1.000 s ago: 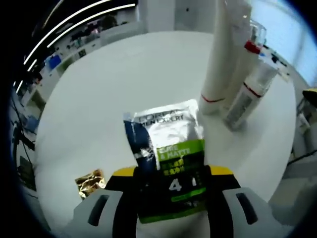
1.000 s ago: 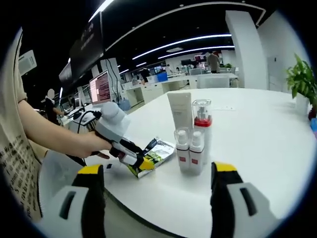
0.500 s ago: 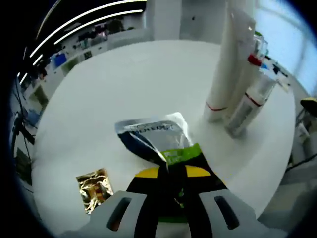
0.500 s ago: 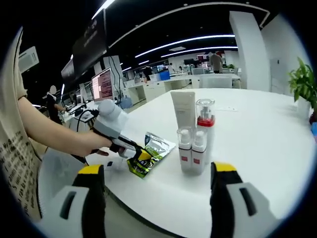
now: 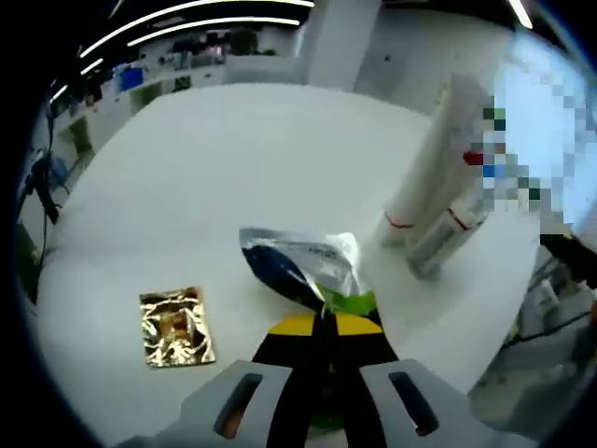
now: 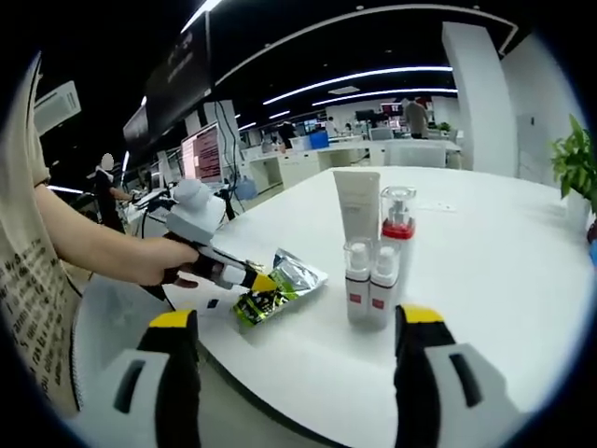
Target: Arrange the skincare products in the storage area until every visible bottle or jar stands upright without overlapping.
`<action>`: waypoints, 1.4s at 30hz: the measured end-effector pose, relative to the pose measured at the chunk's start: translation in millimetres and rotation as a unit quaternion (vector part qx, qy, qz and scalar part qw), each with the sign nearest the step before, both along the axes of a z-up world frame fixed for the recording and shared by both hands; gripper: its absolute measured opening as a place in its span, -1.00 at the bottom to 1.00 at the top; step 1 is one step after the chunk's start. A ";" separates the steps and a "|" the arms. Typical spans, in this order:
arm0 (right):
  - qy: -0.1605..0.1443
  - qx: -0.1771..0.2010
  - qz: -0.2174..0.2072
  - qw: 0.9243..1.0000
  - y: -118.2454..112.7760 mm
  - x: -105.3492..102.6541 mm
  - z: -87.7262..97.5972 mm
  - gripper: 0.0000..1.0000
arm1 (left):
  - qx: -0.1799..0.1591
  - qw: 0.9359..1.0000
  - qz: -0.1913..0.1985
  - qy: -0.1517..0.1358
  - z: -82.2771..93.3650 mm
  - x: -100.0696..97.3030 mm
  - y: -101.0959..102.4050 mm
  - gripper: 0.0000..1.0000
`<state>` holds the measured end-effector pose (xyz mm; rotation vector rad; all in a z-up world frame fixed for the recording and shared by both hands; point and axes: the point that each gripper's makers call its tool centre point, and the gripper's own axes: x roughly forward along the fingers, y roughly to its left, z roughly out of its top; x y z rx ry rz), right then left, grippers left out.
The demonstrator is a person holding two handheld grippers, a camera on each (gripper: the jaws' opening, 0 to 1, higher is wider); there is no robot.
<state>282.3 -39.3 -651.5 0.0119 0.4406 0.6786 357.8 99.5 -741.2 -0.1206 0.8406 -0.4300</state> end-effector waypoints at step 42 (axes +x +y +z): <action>0.060 0.224 0.053 0.971 91.2 -2.3 57.5 -0.35 | -0.182 0.972 -0.005 -0.149 166.1 -45.0 -28.9 -1.00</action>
